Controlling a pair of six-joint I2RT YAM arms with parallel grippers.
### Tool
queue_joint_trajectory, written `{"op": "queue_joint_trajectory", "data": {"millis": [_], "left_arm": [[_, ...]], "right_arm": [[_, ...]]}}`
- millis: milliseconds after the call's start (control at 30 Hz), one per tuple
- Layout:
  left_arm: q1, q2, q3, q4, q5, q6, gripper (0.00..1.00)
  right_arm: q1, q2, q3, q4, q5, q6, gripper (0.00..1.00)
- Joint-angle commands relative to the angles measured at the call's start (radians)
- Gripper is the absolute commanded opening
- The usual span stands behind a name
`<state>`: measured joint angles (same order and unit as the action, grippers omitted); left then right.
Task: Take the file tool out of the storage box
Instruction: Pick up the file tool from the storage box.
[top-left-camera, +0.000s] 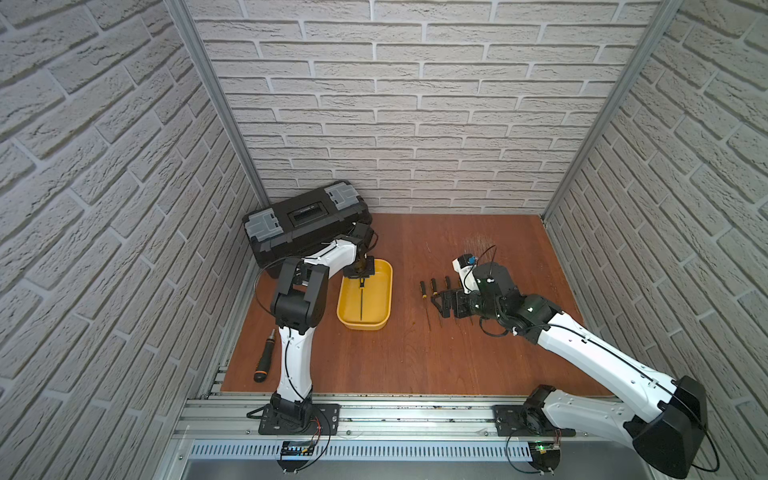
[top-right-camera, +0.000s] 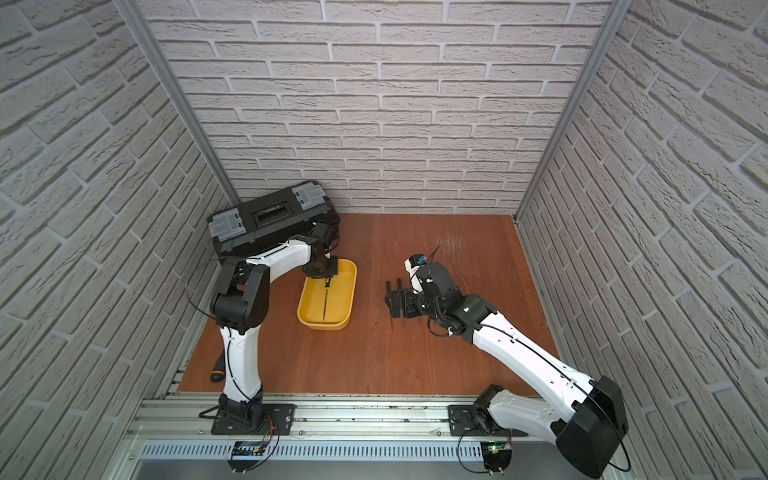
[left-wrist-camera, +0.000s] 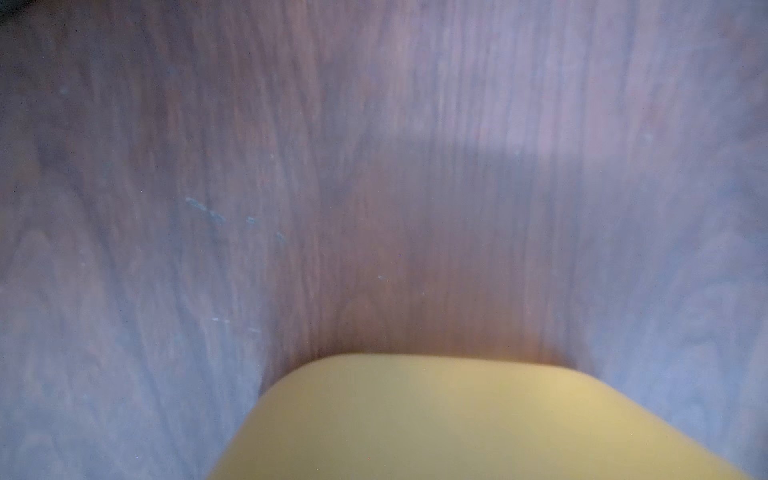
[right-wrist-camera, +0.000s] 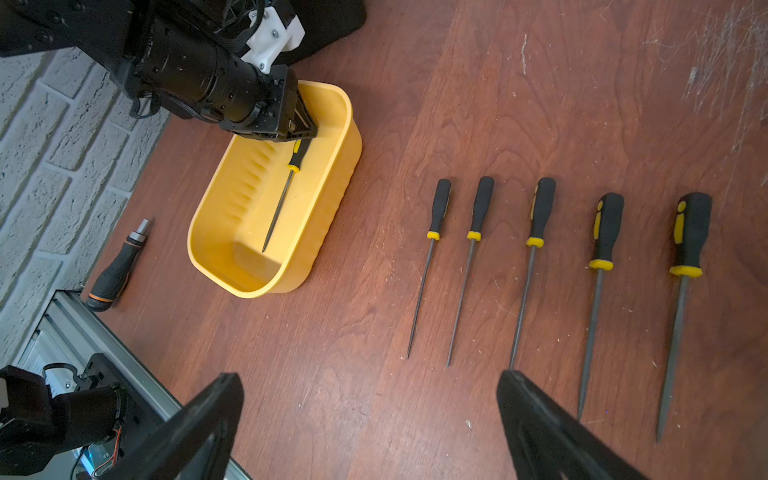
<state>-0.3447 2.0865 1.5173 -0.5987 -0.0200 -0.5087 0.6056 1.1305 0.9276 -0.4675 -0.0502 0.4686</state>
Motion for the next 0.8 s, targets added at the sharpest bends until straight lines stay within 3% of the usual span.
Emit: {"op": "queue_joint_trajectory", "data": {"millis": [0, 167, 633, 767], "left_arm": [[-0.001, -0.056, -0.069, 0.061, 0.123, -0.015, 0.12], [0.008, -0.152, -0.117, 0.118, 0.191, -0.046, 0.13], [0.029, -0.391, -0.221, 0.244, 0.324, -0.169, 0.14], [0.029, -0.429, -0.248, 0.278, 0.346, -0.208, 0.15]], "right_arm": [[-0.006, 0.014, -0.010, 0.026, -0.025, 0.013, 1.00], [-0.006, 0.032, -0.010, 0.058, -0.075, 0.019, 0.97], [0.092, 0.228, 0.045, 0.250, -0.127, 0.135, 0.64], [0.135, 0.302, 0.083, 0.308, -0.145, 0.157, 0.59]]}}
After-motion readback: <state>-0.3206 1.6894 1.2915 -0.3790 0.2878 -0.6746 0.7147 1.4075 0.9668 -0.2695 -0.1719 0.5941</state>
